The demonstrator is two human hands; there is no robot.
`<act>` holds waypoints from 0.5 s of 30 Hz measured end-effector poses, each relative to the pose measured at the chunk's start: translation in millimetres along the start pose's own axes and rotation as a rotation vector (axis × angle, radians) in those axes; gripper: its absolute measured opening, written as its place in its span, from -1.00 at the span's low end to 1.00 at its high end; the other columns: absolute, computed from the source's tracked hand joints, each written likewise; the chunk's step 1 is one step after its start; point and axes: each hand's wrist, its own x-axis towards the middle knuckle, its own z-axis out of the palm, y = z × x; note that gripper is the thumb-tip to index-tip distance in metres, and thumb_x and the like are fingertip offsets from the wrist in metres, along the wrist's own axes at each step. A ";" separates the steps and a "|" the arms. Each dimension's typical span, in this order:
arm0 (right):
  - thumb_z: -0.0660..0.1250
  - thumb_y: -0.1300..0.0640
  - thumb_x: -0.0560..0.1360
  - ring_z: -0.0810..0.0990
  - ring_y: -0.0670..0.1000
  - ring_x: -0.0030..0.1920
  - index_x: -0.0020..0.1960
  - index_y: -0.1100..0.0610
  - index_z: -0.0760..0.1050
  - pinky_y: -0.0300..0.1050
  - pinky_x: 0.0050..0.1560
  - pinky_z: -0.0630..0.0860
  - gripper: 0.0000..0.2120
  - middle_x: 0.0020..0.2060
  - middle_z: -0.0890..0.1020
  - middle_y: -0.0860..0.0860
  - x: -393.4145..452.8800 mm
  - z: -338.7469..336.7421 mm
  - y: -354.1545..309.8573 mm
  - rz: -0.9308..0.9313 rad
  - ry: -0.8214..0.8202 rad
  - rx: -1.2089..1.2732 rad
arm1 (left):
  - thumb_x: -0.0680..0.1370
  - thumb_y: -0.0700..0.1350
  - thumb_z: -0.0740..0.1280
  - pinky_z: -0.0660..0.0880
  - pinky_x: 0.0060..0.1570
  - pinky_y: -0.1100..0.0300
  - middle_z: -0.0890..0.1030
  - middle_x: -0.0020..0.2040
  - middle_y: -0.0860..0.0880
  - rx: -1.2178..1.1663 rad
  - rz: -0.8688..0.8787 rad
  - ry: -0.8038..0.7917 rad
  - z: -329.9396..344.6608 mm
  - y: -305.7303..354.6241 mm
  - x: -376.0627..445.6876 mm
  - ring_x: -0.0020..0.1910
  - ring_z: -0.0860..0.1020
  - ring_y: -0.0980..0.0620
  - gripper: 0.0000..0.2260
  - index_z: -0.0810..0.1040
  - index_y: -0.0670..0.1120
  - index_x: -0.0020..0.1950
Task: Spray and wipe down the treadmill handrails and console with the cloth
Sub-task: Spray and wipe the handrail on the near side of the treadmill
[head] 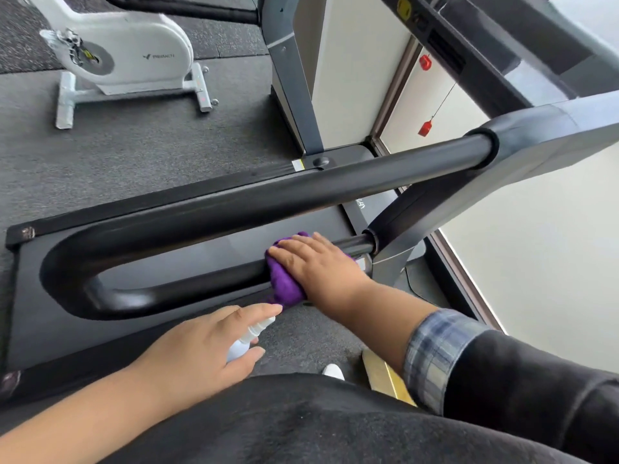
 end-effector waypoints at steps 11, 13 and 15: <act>0.48 0.10 0.46 0.17 0.09 0.53 0.56 0.07 0.18 -0.12 0.54 -0.04 -0.23 0.48 0.33 0.02 -24.8 -5.2 34.4 0.361 0.006 0.060 | 0.41 0.33 0.13 0.52 -0.07 0.22 0.51 -0.05 0.37 -0.078 -0.099 0.090 0.5 -12.4 -41.6 -0.10 0.54 0.27 -0.49 0.01 0.64 0.28; 0.50 0.02 0.45 0.17 0.10 0.53 0.56 0.09 0.19 -0.12 0.53 0.01 -0.21 0.49 0.32 0.03 -15.0 -2.9 14.2 0.367 0.031 0.116 | 0.40 0.32 0.13 0.49 -0.06 0.27 0.48 -0.06 0.40 -0.079 -0.108 0.115 -1.9 -15.9 -50.2 -0.11 0.52 0.30 -0.49 0.01 0.64 0.28; 0.49 -0.01 0.45 0.15 0.11 0.54 0.57 0.09 0.16 -0.10 0.54 0.00 -0.18 0.51 0.30 0.03 -1.9 1.4 -14.9 0.308 0.031 0.163 | 0.44 0.27 0.23 0.46 -0.06 0.31 0.45 -0.06 0.42 -0.082 -0.121 0.135 -3.9 -20.4 -58.9 -0.13 0.46 0.40 -0.47 0.03 0.59 0.29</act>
